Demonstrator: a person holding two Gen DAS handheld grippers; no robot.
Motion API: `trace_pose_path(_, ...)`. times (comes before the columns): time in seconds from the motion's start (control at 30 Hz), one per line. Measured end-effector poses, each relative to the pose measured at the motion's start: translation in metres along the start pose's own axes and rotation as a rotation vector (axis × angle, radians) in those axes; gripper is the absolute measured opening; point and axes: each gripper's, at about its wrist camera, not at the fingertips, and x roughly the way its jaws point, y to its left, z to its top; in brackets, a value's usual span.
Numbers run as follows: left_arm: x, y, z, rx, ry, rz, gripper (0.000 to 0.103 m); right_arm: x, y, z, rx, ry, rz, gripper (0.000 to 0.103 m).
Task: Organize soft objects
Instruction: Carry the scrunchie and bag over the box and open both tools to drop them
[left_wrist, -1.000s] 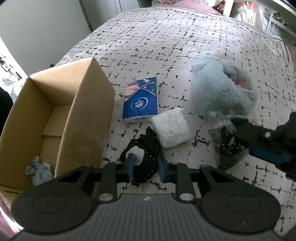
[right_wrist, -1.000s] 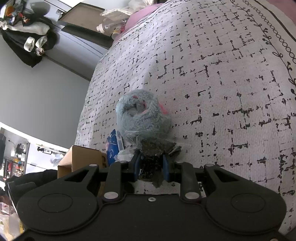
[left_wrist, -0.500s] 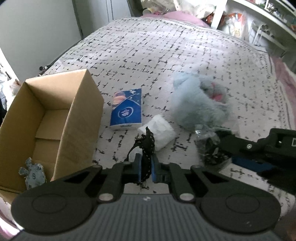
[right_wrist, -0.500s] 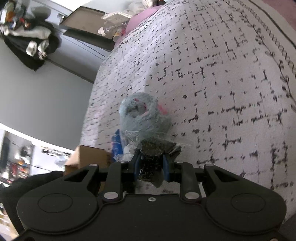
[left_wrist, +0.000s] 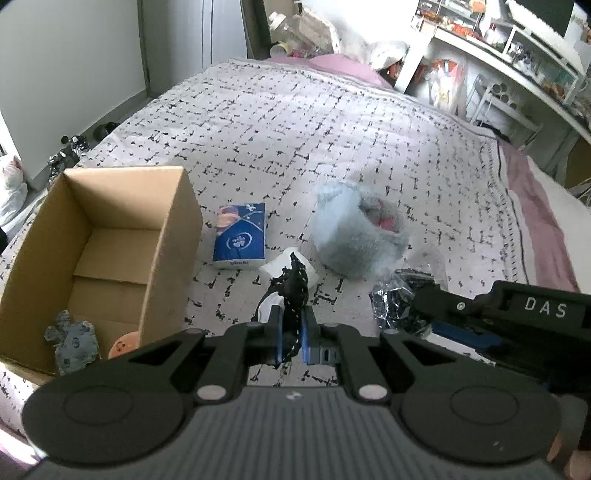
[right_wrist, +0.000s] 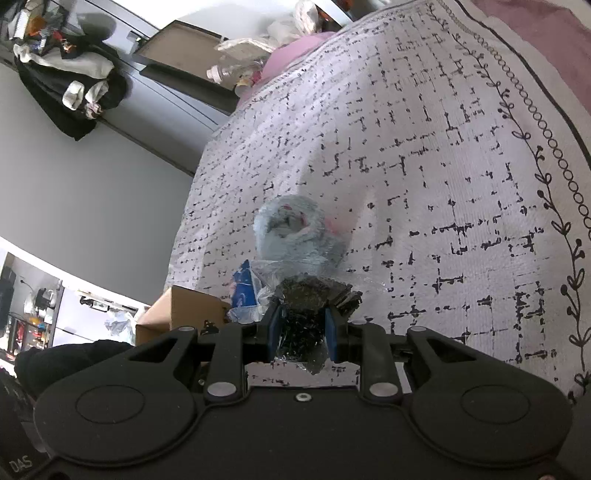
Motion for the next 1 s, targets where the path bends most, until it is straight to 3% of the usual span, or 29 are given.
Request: trace_pose_path(1.0, -0.062, 0.072, 0.004, -0.109, -0.089, -0.117, 0.009, -0.023, 0.087, -0.025, -0.146, -0.076, -0.024, 0.025)
